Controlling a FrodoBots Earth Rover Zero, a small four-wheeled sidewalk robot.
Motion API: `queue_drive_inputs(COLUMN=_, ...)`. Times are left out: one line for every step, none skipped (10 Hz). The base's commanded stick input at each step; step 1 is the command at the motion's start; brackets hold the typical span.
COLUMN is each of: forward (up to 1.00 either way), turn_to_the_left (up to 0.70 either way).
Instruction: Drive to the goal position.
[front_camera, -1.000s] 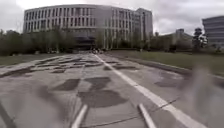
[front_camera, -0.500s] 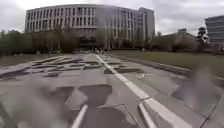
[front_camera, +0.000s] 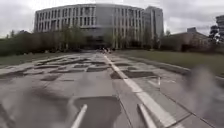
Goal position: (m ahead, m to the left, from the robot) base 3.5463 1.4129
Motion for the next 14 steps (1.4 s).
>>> queue_drive_inputs(forward=1.0, turn_to_the_left=0.0)
queue_drive_inputs(forward=1.0, turn_to_the_left=0.0)
queue_drive_inputs(forward=1.0, turn_to_the_left=0.0)
queue_drive_inputs(forward=1.0, turn_to_the_left=0.0)
queue_drive_inputs(forward=1.0, turn_to_the_left=0.0)
queue_drive_inputs(forward=1.0, turn_to_the_left=0.0)
queue_drive_inputs(forward=1.0, turn_to_the_left=0.0)
queue_drive_inputs(forward=1.0, turn_to_the_left=0.0)
queue_drive_inputs(forward=1.0, turn_to_the_left=0.0)
queue_drive_inputs(forward=1.0, turn_to_the_left=0.0)
queue_drive_inputs(forward=1.0, turn_to_the_left=0.0)
queue_drive_inputs(forward=1.0, turn_to_the_left=-0.05)
queue_drive_inputs(forward=1.0, turn_to_the_left=-0.27)
queue_drive_inputs(forward=1.0, turn_to_the_left=-0.27)
